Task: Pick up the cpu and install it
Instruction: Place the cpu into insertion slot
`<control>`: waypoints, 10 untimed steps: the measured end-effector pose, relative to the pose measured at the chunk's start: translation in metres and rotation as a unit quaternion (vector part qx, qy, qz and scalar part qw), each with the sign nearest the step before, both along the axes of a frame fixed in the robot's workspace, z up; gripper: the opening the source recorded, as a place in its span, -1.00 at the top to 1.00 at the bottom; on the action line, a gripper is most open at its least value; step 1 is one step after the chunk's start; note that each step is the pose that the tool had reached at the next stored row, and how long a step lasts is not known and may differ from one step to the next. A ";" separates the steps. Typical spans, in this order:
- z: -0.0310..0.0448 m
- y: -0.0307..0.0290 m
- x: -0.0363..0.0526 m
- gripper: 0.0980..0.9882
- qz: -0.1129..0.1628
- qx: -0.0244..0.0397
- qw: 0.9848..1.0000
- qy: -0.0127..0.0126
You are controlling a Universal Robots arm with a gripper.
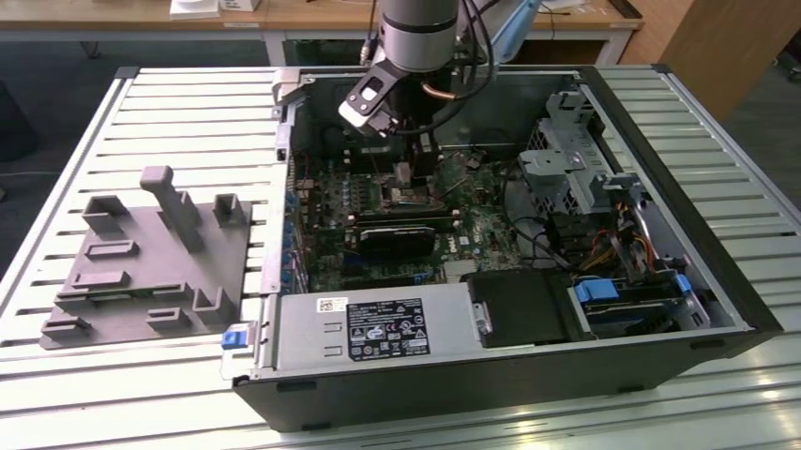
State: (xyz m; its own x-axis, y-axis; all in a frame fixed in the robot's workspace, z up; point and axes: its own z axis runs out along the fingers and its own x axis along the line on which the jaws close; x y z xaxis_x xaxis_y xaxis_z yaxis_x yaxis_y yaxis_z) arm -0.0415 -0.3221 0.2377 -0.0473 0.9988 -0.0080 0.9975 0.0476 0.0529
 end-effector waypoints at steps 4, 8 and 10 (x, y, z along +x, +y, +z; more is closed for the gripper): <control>-0.0058 0.0002 0.0001 0.03 0.000 0.000 1.000 0.000; -0.0131 0.0005 0.0001 0.03 0.000 0.000 1.000 0.000; -0.0149 0.0012 0.0000 0.03 -0.001 0.000 1.000 0.000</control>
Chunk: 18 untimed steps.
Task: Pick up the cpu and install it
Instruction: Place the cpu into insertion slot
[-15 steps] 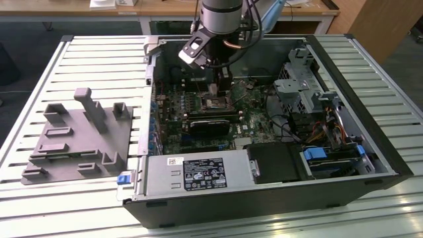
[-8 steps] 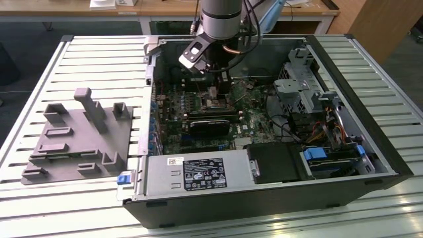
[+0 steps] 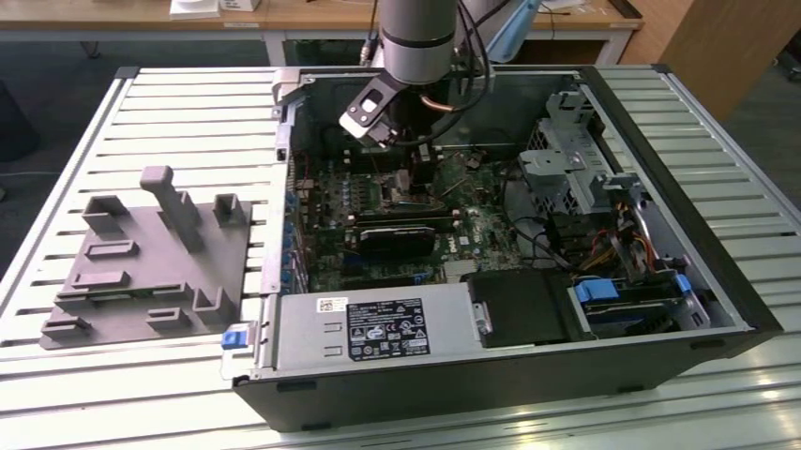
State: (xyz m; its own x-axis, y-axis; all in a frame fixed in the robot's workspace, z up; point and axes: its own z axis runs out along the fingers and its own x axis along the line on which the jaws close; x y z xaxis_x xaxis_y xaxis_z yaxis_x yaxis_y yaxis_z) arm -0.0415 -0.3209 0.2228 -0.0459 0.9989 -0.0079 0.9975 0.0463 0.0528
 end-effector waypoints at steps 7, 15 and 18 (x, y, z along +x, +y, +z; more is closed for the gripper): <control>-0.0053 0.0009 -0.0008 0.03 -0.002 0.001 1.000 0.000; -0.0103 0.0011 -0.0024 0.03 -0.010 0.001 1.000 0.000; -0.0121 0.0014 -0.0026 0.03 -0.013 0.001 1.000 0.000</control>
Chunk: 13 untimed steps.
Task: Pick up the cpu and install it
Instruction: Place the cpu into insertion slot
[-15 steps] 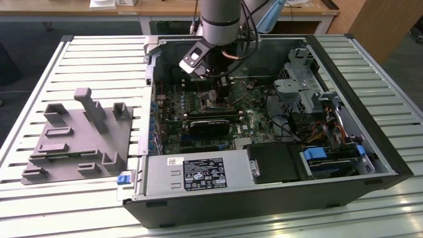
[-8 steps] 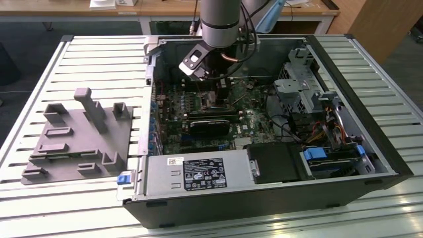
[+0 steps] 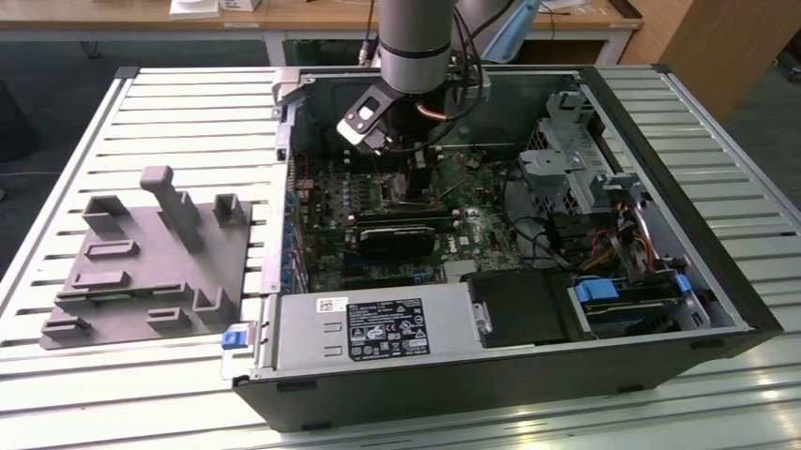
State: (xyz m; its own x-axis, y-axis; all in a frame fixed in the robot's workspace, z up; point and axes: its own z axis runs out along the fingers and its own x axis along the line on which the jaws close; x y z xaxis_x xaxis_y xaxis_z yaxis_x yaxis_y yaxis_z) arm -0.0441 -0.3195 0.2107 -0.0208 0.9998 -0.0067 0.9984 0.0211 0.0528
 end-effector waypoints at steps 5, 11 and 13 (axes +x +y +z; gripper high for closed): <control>-0.0032 0.0002 -0.0007 0.03 0.000 0.001 1.000 0.000; -0.0066 0.0009 -0.0012 0.03 0.000 0.001 1.000 0.000; -0.0076 0.0010 -0.0012 0.03 0.000 0.001 1.000 0.000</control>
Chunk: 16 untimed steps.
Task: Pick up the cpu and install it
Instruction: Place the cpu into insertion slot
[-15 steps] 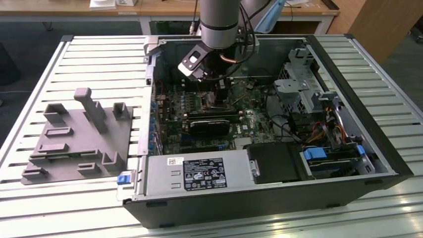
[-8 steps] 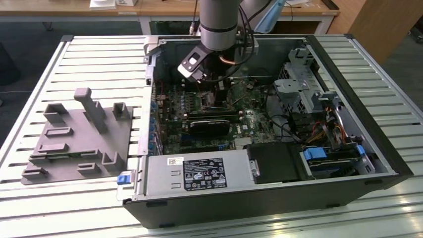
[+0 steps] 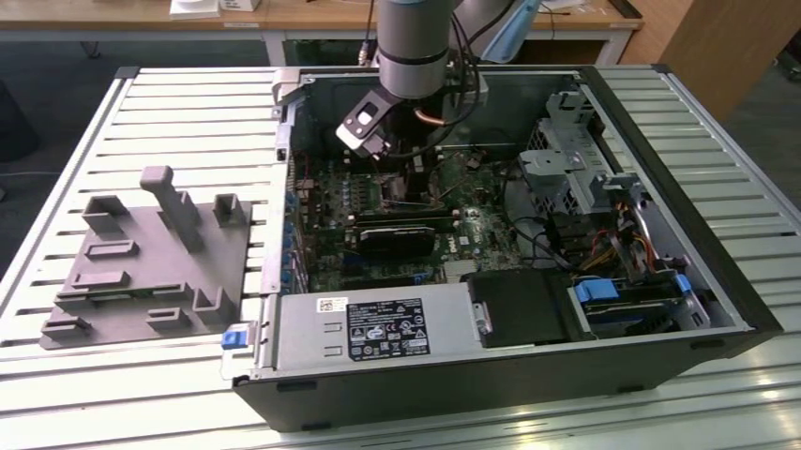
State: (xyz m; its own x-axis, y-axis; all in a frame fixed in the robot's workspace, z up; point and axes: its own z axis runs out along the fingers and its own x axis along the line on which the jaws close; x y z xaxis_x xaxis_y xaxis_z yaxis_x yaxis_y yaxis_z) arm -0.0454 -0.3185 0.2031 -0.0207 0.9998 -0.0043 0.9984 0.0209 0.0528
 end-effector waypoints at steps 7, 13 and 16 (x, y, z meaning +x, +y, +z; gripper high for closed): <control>-0.0039 0.0006 0.0000 0.03 0.000 0.000 1.000 0.000; -0.0069 0.0006 0.0000 0.03 0.000 0.001 1.000 0.000; -0.0071 0.0007 0.0000 0.03 0.000 0.000 1.000 0.000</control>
